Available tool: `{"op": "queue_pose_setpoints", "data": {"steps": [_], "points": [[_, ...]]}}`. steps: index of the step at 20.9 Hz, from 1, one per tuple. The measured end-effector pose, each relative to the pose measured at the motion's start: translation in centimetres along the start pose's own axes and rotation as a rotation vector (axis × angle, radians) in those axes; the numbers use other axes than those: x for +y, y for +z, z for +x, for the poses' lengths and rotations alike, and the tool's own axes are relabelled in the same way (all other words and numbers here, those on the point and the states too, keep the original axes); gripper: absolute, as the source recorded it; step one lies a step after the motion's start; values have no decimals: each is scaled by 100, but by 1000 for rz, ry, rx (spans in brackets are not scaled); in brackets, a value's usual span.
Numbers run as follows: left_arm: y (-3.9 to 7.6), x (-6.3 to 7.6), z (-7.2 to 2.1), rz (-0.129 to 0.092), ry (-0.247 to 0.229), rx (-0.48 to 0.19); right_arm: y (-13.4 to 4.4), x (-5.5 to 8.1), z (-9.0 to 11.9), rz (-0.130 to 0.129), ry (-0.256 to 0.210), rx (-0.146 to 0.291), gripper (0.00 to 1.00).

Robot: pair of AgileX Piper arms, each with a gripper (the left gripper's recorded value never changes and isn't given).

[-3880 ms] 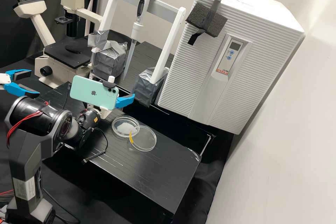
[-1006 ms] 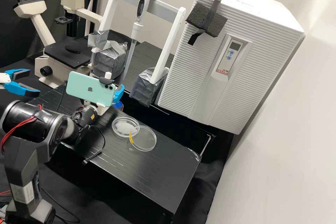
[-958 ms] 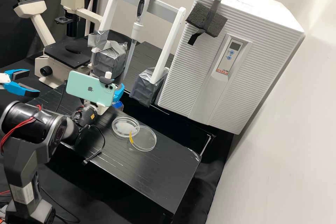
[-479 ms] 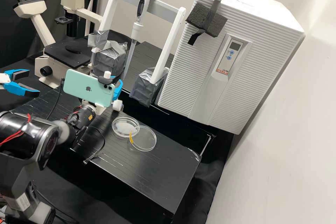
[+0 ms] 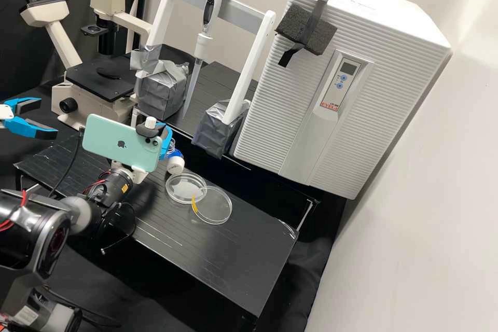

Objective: Open the bottle

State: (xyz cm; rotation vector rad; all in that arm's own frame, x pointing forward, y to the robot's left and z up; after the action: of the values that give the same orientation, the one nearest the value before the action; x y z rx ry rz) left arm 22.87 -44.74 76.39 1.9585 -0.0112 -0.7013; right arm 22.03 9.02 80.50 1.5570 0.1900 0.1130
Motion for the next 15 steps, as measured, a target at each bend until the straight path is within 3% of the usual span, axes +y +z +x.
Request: {"op": "queue_pose_setpoints", "data": {"steps": [5, 8, 9, 15], "points": [[5, -2, 2, 0, -1, -2, -19, -21, -105, 1, -9, 18, 0], [9, 6, 0, 3, 2, -3, -45, -43, -196, -15, -24, 51, 0], [9, 6, 0, 3, 2, -3, -48, -64, -224, -23, -34, 61, 100], [16, 39, -7, 24, 23, 0, -68, -129, -360, -104, -40, 136, 100]]}}
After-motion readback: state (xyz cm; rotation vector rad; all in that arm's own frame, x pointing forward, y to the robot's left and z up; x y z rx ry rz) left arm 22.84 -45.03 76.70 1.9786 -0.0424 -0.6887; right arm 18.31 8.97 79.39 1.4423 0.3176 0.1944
